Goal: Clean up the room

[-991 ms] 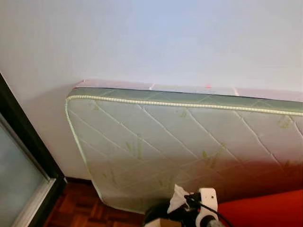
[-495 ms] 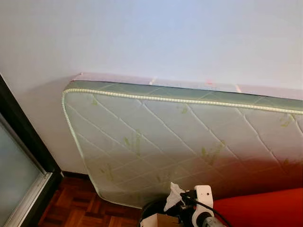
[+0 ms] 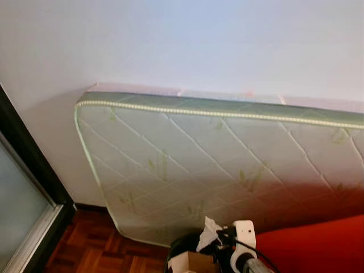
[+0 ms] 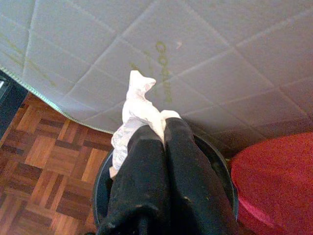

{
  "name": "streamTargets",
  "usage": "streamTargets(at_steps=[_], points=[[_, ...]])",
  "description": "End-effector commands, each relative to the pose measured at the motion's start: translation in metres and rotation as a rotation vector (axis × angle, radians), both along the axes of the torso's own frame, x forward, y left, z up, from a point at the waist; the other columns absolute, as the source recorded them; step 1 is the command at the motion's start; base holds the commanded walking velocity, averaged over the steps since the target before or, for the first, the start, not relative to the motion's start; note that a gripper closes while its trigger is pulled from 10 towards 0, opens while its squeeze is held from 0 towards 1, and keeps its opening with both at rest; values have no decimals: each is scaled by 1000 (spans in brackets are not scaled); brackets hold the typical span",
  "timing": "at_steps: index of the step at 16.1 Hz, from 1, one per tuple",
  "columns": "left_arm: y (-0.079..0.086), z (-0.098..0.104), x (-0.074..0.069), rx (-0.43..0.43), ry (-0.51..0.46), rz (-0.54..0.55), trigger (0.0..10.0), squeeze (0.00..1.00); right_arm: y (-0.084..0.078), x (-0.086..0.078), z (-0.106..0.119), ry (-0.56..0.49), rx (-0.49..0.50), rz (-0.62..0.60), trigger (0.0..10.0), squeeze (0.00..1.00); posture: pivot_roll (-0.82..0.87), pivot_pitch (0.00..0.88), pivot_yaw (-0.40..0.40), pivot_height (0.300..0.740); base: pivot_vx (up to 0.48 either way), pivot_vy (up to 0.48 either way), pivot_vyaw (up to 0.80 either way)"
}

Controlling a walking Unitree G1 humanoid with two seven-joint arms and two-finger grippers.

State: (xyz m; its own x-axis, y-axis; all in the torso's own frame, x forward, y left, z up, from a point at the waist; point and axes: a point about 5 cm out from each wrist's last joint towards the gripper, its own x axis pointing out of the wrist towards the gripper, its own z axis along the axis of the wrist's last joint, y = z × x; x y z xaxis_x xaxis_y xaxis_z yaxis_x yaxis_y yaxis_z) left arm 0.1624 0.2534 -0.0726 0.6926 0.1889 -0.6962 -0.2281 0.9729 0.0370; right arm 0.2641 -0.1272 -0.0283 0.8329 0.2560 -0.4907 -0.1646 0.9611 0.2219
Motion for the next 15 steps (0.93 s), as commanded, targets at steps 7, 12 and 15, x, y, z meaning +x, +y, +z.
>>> streamTargets(at_steps=[7, 12, 15], points=[[5, -1, -6, 4, 11, 20, 10000, 0, 2, -4, -4, 29, 5, 9, 10000, 0, 123, 134, -49, 666, 0, 0, 0], [6, -1, -7, 8, 15, 18, 10000, 0, 4, -5, -4, 27, 13, 16, 10000, 0, 130, 140, -45, 636, 0, 0, 0], [7, -1, -7, 10, 14, 18, 10000, 0, 4, -6, -5, 26, 7, 13, 10000, 0, 134, 147, -44, 631, 0, 0, 0]])
